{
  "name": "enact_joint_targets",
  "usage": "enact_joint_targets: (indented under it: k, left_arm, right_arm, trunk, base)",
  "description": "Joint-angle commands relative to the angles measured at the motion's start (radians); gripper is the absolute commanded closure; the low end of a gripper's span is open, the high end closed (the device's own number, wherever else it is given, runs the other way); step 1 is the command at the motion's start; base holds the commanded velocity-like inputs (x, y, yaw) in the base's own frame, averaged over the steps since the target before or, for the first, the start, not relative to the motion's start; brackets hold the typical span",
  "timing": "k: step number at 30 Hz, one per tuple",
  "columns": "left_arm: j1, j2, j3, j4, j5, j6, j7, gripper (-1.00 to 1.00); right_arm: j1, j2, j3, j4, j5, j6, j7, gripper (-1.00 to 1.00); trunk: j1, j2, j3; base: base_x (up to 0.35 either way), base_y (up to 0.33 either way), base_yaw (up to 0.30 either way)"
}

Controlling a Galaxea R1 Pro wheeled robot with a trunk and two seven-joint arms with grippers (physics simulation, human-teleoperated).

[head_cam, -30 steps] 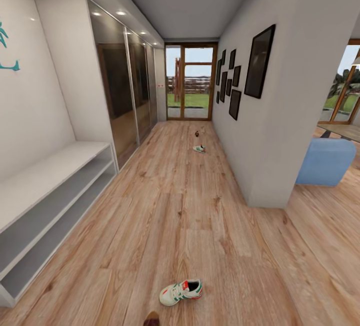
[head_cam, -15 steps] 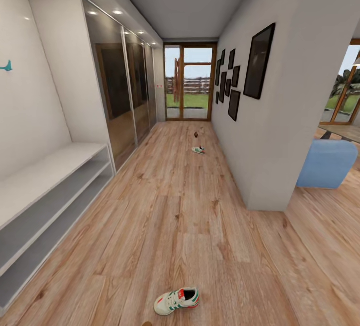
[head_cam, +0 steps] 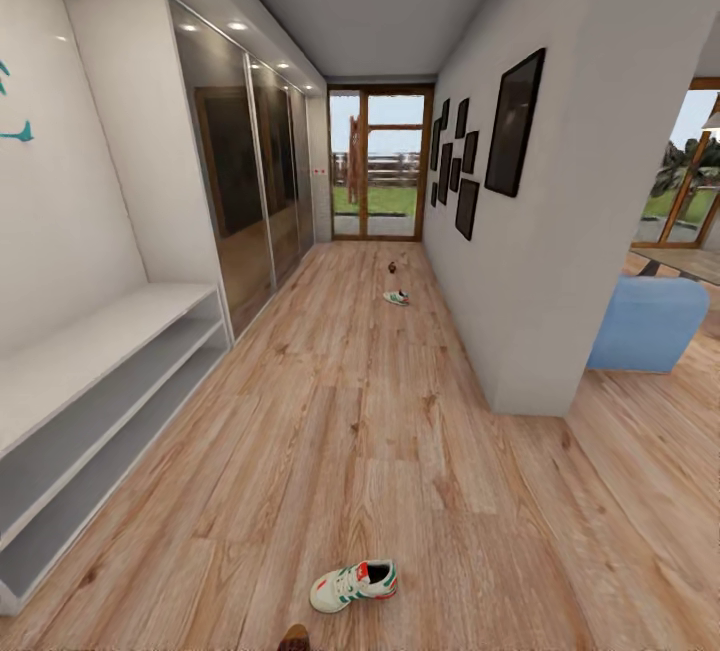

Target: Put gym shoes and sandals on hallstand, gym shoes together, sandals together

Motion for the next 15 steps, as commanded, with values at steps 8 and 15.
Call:
enact_joint_targets:
  k: [8, 15]
  left_arm:
    - [-0.001, 0.000, 0.000, 0.001, 0.005, -0.003, -0.001, -1.00]
    - [-0.001, 0.000, 0.000, 0.001, 0.005, -0.003, 0.000, -1.00]
  right_arm:
    - [0.000, 0.000, 0.001, 0.000, -0.011, -0.004, 0.000, -1.00]
    - [0.000, 0.000, 0.001, 0.000, -0.011, -0.006, 0.000, -1.00]
  trunk:
    - [0.000, -0.001, -0.001]
    - [0.000, -0.001, -0.001]
  base:
    - [-0.042, 0.000, 0.000]
    - [-0.009, -0.001, 0.000]
